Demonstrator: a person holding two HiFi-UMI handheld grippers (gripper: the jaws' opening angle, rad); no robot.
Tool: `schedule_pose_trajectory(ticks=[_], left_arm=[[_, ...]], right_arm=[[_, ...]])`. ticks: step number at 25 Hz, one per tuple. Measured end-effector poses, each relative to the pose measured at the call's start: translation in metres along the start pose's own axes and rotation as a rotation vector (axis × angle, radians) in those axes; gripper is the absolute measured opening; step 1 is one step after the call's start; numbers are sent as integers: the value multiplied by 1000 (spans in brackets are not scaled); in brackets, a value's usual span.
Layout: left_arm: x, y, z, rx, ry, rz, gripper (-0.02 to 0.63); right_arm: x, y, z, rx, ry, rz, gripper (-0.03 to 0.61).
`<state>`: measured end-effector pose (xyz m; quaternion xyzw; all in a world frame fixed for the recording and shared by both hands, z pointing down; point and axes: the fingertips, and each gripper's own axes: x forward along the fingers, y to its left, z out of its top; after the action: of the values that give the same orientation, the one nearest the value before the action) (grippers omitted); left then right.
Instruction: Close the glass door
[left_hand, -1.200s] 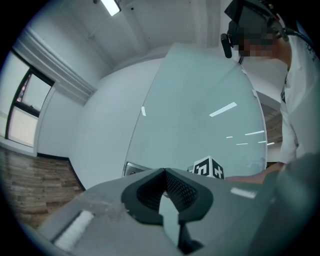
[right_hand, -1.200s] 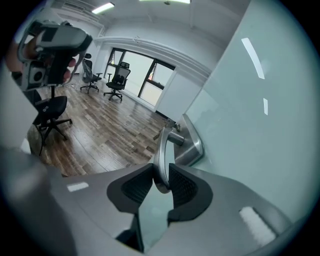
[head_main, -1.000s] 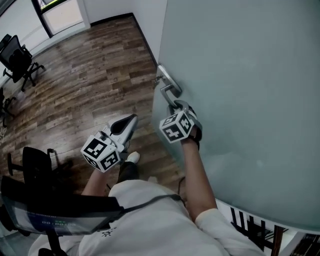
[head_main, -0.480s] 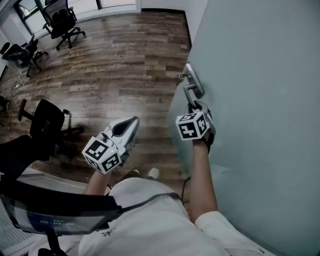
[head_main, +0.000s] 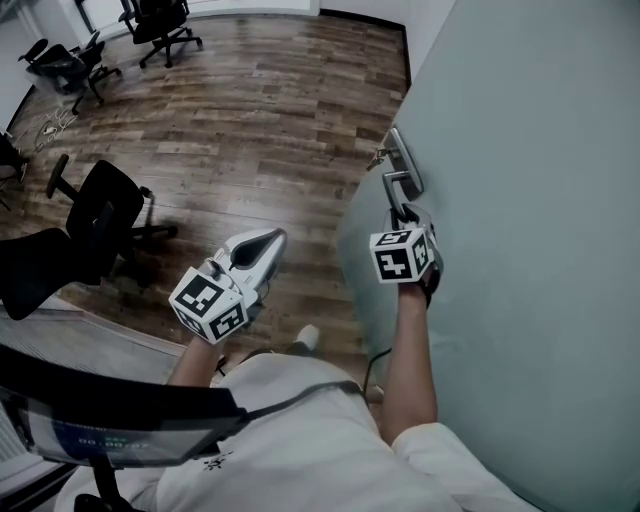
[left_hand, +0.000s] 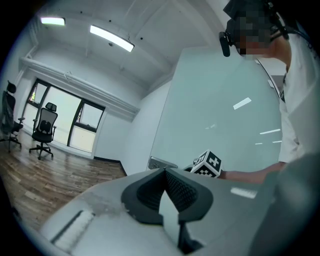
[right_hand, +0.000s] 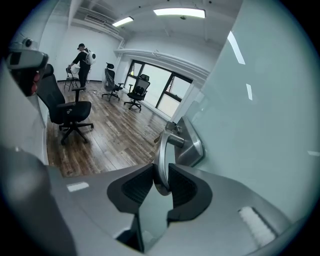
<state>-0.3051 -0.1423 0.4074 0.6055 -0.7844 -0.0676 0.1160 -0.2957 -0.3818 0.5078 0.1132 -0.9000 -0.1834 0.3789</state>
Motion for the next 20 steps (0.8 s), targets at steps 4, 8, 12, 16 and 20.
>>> schedule_pose_trajectory(ticks=[4,8,12,16,20], left_arm=[[-35,9,1,6,-18,17,5],[-68,12,9,7,-38,38,5],[-92,7,11,3,-46,68,5],[-127,4,10,2,-59,87,3],[-155,-6,11,3,-68,107,5]], right_arm=[[-6,25,7,-24,-6,14,97],[-15,43,16,-39,-17,20,98],[-21,53,19,-54,-24,43,98],[-32,78,24,-78,-30,62,100],[-44,96,30,-106,-53,75,103]])
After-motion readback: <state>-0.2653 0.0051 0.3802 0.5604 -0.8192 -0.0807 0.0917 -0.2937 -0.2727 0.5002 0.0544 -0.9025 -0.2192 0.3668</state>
